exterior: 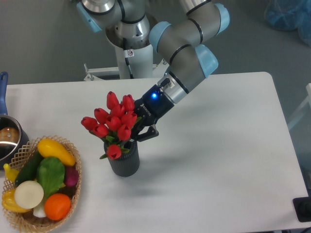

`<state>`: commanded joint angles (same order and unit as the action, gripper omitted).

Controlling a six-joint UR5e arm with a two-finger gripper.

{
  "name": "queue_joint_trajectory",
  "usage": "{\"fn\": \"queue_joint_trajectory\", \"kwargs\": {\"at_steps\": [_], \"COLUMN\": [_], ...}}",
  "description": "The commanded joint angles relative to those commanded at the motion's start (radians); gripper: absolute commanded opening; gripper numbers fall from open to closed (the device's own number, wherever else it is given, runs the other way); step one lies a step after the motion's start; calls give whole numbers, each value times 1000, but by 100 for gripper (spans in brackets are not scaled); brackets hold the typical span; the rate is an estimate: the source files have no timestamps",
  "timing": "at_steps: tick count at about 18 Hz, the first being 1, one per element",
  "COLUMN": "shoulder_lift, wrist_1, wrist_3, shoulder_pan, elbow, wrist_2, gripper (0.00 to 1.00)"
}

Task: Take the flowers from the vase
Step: 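Lift the tulip bouquet straight up out of the grey vase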

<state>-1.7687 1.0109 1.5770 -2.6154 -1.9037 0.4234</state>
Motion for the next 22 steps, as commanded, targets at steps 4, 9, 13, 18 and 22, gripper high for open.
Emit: {"fn": "queue_joint_trajectory", "kwargs": {"at_steps": [4,9,13,18,22], "shoulder_lift": [34,75,100,121,136], "wrist_1": [9,11,11,15,20], "wrist_3": [-31,-66,-95,-115,-117], "shoulder_pan": [-3,-9,-8,-9,-15], "elbow": [2,-14,-14,-14,-14], "wrist_2": [2,-2,0,0,-11], "gripper": [44,44,44,44,44]}}
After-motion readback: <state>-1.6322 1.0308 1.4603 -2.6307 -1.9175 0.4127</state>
